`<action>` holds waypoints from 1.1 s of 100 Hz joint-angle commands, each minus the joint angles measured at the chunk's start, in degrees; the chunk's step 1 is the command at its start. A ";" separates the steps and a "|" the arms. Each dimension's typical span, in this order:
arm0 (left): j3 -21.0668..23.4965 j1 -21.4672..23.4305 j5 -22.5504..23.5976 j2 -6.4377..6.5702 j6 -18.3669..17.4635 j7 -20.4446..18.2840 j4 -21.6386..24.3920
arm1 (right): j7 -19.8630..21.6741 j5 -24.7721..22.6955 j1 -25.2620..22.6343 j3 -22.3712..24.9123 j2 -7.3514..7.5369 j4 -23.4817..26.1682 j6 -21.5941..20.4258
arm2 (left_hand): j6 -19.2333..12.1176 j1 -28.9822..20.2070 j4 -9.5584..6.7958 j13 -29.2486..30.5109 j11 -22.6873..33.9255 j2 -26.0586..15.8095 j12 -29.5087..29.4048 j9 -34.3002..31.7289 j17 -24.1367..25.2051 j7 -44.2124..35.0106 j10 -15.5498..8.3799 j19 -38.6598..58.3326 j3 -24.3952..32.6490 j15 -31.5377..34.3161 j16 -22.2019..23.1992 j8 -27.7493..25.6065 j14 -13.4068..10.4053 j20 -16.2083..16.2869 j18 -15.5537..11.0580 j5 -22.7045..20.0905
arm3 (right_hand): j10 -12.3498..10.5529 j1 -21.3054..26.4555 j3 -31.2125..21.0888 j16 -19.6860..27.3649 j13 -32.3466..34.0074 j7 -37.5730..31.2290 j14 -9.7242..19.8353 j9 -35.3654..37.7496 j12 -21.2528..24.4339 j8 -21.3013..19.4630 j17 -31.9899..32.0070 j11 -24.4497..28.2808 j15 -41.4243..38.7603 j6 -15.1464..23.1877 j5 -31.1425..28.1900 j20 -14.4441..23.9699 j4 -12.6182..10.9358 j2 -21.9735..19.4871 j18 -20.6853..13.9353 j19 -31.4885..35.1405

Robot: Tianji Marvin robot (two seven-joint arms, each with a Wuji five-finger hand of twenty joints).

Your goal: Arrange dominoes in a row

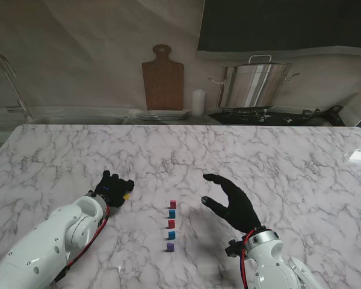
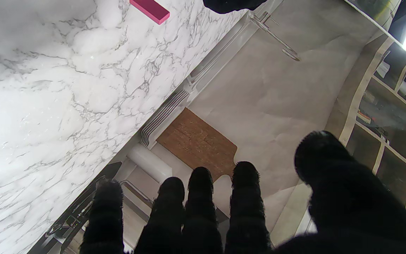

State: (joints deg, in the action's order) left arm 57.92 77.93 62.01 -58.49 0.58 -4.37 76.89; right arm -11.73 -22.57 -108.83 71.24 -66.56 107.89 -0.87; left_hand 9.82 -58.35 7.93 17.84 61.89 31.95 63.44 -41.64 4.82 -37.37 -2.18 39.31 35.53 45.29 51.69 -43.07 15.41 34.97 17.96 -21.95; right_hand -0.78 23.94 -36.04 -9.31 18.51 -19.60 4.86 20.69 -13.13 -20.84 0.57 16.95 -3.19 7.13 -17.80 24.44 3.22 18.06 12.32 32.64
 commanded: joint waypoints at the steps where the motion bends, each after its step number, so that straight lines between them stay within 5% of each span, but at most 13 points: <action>1: -0.37 0.31 0.09 0.05 -0.29 -1.18 -0.63 | 0.04 -0.08 -0.23 -0.06 -0.01 0.07 0.28 | 3.16 -3.97 -0.03 0.81 -0.79 2.29 -2.27 -1.22 0.54 1.57 -4.44 1.52 0.50 0.96 0.97 1.88 -0.39 -0.93 1.74 -1.98 | -0.18 1.73 -1.09 -0.20 1.51 -0.70 0.31 -0.39 -0.41 -0.75 0.18 0.87 -0.44 0.49 1.15 0.80 -1.19 -0.52 -0.30 0.33; 33: -0.02 0.63 -0.49 -0.08 0.02 -1.15 -0.29 | 0.01 -0.16 -0.23 -0.10 -0.01 0.05 0.26 | -1.82 -3.33 -0.67 -0.02 -3.03 -0.03 -2.20 -1.51 0.56 -9.01 -3.44 1.02 -2.94 0.23 0.74 -3.17 0.48 -1.76 1.89 -3.72 | -0.21 1.71 -1.04 -0.21 1.57 -0.68 0.37 -0.36 -0.43 -0.75 0.16 0.88 -0.46 0.54 1.15 0.80 -1.21 -0.52 -0.27 0.34; 74: 0.76 1.05 -0.62 -0.08 0.06 -2.02 0.66 | -0.08 -0.08 -0.22 -0.08 -0.04 0.04 0.25 | -2.00 4.96 -2.29 -6.20 -12.30 -4.68 -0.18 7.33 1.31 -0.83 2.45 -6.18 -6.67 -3.84 -0.30 2.54 1.83 -1.15 1.36 -3.41 | -0.07 1.68 -1.00 -0.21 1.51 -0.66 0.36 -0.39 -0.43 -0.76 0.20 0.83 -0.43 0.49 1.15 0.80 -1.21 -0.58 -0.28 0.32; 110: 1.37 1.48 -0.40 -0.11 0.97 -2.72 1.62 | -0.09 -0.02 -0.17 -0.05 -0.05 -0.04 0.29 | -1.33 8.31 -2.57 -7.22 -12.81 -6.58 -1.16 10.10 1.34 0.30 3.37 -9.34 -5.29 -4.46 -0.85 4.03 2.28 1.83 1.30 -4.30 | -0.17 1.73 -0.99 -0.21 1.48 -0.65 0.34 -0.45 -0.43 -0.77 0.18 0.82 -0.42 0.45 1.17 0.80 -1.21 -0.57 -0.32 0.33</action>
State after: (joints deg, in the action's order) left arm 59.43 79.25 61.44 -58.52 1.17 -6.05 78.34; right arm -11.83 -22.57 -108.81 71.22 -66.58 107.87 -0.88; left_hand 7.51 -51.02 6.48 11.93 49.17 26.70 62.73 -33.13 4.91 -37.84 1.10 31.20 29.66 41.08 51.07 -39.71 16.12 35.22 18.38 -24.78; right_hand -0.78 23.94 -36.05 -9.31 18.51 -19.60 4.86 20.69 -13.13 -20.84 0.57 16.95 -3.19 7.13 -17.80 24.45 3.23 18.06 12.32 32.64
